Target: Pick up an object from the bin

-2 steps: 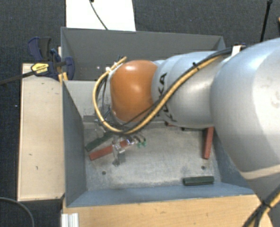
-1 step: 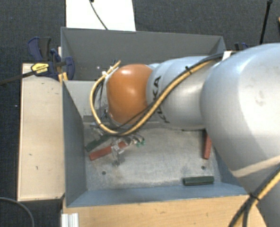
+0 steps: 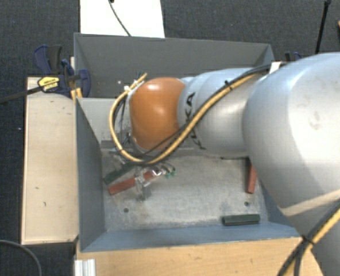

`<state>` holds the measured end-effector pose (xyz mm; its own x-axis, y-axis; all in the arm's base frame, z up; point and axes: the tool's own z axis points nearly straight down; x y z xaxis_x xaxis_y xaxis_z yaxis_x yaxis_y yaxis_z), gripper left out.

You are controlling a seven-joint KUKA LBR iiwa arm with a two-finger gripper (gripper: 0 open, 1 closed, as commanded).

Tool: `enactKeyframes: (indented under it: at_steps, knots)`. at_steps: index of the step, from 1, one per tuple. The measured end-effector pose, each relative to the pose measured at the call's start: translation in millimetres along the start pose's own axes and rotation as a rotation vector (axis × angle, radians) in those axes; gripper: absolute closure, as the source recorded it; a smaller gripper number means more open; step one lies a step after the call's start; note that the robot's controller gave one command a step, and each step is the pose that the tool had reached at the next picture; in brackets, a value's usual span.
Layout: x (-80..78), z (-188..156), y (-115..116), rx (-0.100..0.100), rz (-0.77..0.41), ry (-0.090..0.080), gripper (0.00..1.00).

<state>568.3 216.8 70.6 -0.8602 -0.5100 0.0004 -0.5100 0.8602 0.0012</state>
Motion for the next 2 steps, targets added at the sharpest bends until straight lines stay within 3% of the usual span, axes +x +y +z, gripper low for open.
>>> enactKeyframes:
  at_steps: [1, 2]
  knots:
    - [0.1, 0, 0, 0.000, 0.004, 0.001, 1.00]
    - [-1.8, -51, 0, 0.002, 0.010, -0.009, 1.00]
